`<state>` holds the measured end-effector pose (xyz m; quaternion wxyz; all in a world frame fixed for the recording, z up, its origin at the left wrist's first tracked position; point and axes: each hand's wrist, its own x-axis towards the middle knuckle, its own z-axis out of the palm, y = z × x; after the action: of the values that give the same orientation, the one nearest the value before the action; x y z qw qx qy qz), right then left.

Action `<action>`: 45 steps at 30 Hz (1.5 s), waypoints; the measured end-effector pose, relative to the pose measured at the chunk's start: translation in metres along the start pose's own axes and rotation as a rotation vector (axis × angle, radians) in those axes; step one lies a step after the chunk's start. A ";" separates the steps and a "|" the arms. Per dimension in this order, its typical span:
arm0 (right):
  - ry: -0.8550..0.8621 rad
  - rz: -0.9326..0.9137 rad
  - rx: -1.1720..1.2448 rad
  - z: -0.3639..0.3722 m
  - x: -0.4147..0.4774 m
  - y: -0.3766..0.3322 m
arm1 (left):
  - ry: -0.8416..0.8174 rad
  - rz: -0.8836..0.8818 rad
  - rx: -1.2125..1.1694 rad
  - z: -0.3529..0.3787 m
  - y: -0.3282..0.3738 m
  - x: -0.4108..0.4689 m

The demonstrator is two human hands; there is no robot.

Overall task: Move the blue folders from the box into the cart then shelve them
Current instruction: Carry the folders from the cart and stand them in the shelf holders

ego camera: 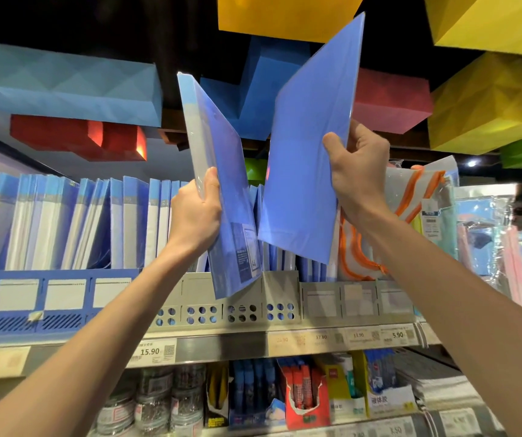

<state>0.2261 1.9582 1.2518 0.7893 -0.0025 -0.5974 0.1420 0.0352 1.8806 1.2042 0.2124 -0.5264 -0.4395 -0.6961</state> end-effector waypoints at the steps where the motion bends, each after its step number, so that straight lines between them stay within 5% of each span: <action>1: 0.001 0.000 -0.005 0.001 -0.001 -0.001 | 0.003 0.002 -0.004 0.001 0.000 0.000; 24: -0.129 0.043 -0.204 0.076 0.004 0.120 | -0.047 0.099 -0.020 -0.003 -0.004 0.022; 34: -0.147 0.005 -0.579 0.108 0.001 0.186 | -0.137 0.211 -0.021 0.018 -0.028 0.027; 39: -0.041 -0.173 -0.829 0.122 -0.014 0.205 | -0.116 0.212 -0.022 0.025 -0.035 0.036; 45: -0.021 -0.163 -0.849 0.113 -0.023 0.220 | -0.074 0.198 -0.021 0.035 -0.036 0.036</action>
<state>0.0650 2.1450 1.2240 0.7208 -0.2784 -0.6089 -0.1794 0.0142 1.9347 1.2253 0.2582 -0.5947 -0.3857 -0.6564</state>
